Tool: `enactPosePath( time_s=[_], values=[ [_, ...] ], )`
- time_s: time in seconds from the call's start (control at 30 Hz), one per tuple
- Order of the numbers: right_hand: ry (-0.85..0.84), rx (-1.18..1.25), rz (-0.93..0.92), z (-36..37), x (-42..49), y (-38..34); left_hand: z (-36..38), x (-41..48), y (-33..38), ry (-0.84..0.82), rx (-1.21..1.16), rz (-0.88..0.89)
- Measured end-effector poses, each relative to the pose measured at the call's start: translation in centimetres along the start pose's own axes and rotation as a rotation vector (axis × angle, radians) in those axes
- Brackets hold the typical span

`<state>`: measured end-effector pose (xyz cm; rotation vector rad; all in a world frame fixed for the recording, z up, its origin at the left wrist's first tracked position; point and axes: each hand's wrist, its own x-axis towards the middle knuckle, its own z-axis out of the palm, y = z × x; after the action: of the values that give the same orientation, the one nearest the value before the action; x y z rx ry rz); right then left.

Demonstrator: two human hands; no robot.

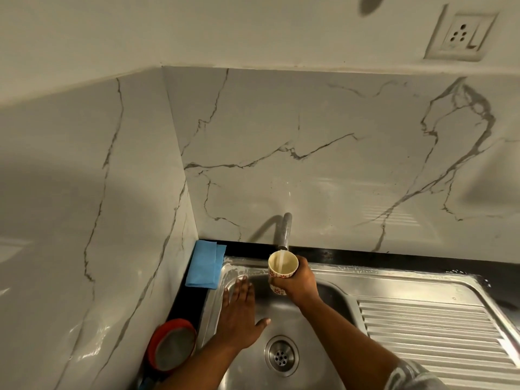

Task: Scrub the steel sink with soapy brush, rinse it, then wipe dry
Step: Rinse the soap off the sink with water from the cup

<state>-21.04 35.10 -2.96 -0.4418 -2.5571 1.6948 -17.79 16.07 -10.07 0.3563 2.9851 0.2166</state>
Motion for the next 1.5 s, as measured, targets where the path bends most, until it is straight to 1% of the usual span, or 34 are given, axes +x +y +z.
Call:
enactPosePath(
  time_s=[0.37,0.5,0.63,1.0,1.5],
  values=[
    [0.019,-0.014,-0.009,-0.4,-0.5,-0.1,-1.4,0.4,0.7,0.025,-0.003,0.006],
    [0.028,-0.028,-0.016,-0.6,-0.5,0.0,-2.2,0.4,1.1,0.011,-0.036,0.018],
    [0.024,-0.034,-0.02,-0.6,-0.5,-0.1,-2.7,0.4,1.1,-0.005,-0.014,0.023],
    [0.003,-0.032,-0.02,-0.3,-0.8,-0.2,-2.5,0.5,0.4,-0.013,-0.034,0.014],
    [-0.008,-0.008,-0.008,-0.1,-0.7,0.1,-2.1,0.8,0.5,0.011,0.036,0.033]
  ],
)
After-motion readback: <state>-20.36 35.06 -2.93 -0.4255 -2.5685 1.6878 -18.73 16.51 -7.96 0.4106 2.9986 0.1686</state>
